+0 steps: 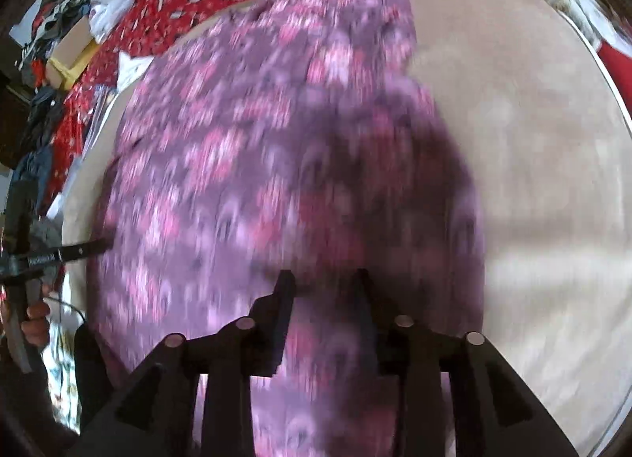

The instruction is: Fold small clothes

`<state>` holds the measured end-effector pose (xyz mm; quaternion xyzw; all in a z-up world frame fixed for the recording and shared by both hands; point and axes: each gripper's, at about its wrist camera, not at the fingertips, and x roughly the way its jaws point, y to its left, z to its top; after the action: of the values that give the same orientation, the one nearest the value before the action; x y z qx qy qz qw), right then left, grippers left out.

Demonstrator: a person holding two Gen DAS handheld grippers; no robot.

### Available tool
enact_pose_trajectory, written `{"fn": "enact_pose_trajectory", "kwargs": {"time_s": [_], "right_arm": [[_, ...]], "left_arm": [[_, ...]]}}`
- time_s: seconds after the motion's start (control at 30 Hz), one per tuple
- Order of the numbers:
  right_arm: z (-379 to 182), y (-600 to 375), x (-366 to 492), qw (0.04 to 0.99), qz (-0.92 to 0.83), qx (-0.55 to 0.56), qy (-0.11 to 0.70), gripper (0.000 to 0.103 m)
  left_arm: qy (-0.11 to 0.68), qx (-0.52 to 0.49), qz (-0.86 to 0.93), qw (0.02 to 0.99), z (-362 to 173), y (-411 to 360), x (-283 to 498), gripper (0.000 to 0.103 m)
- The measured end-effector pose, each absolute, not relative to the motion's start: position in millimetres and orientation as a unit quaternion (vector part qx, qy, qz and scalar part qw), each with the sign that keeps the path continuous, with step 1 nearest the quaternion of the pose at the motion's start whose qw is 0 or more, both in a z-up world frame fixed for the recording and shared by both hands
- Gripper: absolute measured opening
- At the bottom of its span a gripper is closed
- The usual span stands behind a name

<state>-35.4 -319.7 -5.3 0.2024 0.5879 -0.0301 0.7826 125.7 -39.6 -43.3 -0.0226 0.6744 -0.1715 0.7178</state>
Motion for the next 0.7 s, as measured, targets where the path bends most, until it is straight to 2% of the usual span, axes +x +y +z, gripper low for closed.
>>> {"fn": "enact_pose_trajectory", "kwargs": {"time_s": [0.17, 0.33, 0.5, 0.6, 0.7], "right_arm": [[1, -298, -86, 0.782, -0.018, 0.178, 0.597, 0.035], [22, -311, -141, 0.802, -0.051, 0.215, 0.555, 0.038], [27, -345, -194, 0.805, -0.098, 0.278, 0.515, 0.047], [14, -352, -209, 0.794, -0.086, 0.328, 0.505, 0.047], [3, -346, -213, 0.794, -0.05, 0.363, 0.485, 0.048]], "left_arm": [[0.688, -0.028, -0.158, 0.707, -47, 3, 92, 0.047], [0.692, -0.037, -0.164, 0.702, -50, 41, 60, 0.048], [0.707, -0.048, -0.185, 0.68, -66, 45, 42, 0.05], [0.716, -0.05, -0.204, 0.666, -80, 29, 34, 0.051], [0.717, -0.049, -0.215, 0.661, -86, 19, 29, 0.059]]}}
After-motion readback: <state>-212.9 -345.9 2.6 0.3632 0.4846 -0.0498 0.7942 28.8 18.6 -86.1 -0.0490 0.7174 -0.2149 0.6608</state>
